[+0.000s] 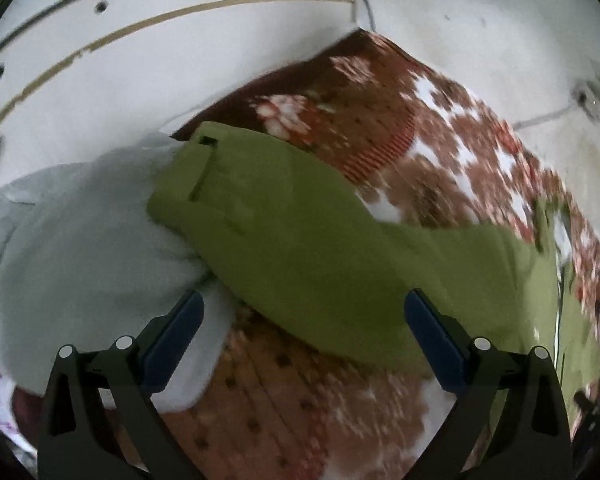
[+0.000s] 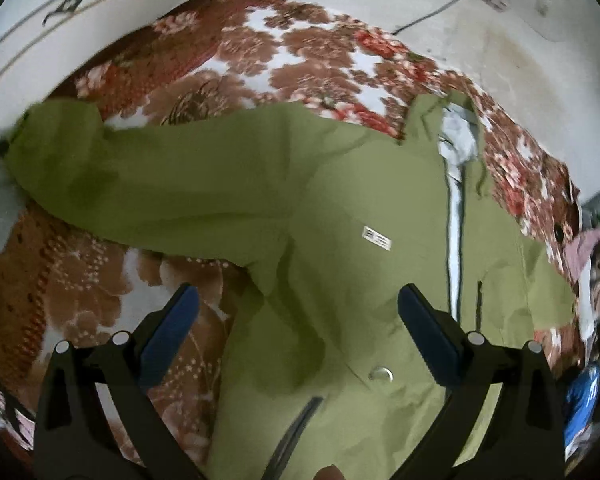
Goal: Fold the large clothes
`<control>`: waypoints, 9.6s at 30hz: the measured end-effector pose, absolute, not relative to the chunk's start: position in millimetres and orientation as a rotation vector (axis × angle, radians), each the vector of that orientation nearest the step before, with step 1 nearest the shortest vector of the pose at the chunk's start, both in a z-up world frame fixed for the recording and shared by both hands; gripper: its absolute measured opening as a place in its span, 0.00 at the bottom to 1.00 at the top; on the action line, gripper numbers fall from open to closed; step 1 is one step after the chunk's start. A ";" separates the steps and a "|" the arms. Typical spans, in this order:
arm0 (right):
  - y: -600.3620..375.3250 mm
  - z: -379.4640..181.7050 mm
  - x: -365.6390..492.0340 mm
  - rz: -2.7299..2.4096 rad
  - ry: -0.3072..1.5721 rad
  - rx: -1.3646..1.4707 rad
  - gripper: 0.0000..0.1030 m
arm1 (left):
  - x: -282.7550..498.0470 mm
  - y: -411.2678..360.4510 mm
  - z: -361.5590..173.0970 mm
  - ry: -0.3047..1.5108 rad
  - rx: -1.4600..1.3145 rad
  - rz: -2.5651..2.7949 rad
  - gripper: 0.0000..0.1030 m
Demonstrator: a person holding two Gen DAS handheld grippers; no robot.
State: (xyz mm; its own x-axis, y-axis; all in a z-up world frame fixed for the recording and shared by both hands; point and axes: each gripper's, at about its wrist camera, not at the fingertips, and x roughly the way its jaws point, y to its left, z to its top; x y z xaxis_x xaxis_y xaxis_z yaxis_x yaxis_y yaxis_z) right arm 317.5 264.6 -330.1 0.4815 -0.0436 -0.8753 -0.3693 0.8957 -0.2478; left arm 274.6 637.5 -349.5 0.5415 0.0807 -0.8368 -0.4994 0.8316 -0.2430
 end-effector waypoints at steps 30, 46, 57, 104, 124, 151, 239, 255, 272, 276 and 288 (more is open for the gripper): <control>274.9 -428.7 347.8 0.148 1.101 -0.498 0.95 | 300.0 676.0 -377.9 0.815 -0.540 0.276 0.95; 284.8 -432.8 356.9 0.195 1.033 -0.461 0.95 | 319.4 710.5 -413.3 0.810 -0.637 0.334 0.85; 320.2 -461.9 338.0 0.393 0.977 -0.581 0.95 | 275.2 709.5 -348.9 0.741 -0.640 0.378 0.10; 265.6 -500.4 346.7 0.821 1.154 -0.264 0.96 | 543.5 -39.2 -286.6 0.813 -0.264 -0.491 0.06; 227.1 -489.9 324.1 0.997 1.070 -0.306 0.95 | 488.9 -200.4 -472.6 1.154 0.300 -0.581 0.67; -213.6 -463.7 491.9 -0.115 1.201 -0.290 0.95 | 506.2 67.5 -418.9 1.173 0.079 -0.162 0.92; -795.4 -337.1 570.2 0.017 1.022 0.716 0.04 | 412.4 -420.0 -505.0 1.058 0.415 -0.453 0.95; -423.6 -148.2 571.5 0.659 0.939 0.478 0.04 | 415.8 -416.4 -517.8 1.067 0.327 -0.470 0.96; -9.2 -362.1 539.5 0.667 1.257 0.094 0.03 | 446.3 -381.8 -509.6 1.236 0.038 -0.752 0.95; 21.0 -412.4 522.0 0.654 1.306 -0.022 0.03 | 436.9 -379.4 -500.9 1.299 0.078 -0.770 0.95; 80.3 -467.3 477.1 0.752 1.540 -0.140 0.81 | 391.7 -329.3 -462.4 1.235 0.065 -0.757 0.95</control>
State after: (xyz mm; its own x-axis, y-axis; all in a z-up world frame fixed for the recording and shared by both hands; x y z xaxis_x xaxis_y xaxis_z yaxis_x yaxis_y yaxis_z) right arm 477.1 80.3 -467.3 -0.1404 0.3491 -0.9265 -0.5165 0.7725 0.3694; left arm 391.7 -329.3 -462.4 0.1224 -0.4845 -0.8662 0.5515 0.7588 -0.3465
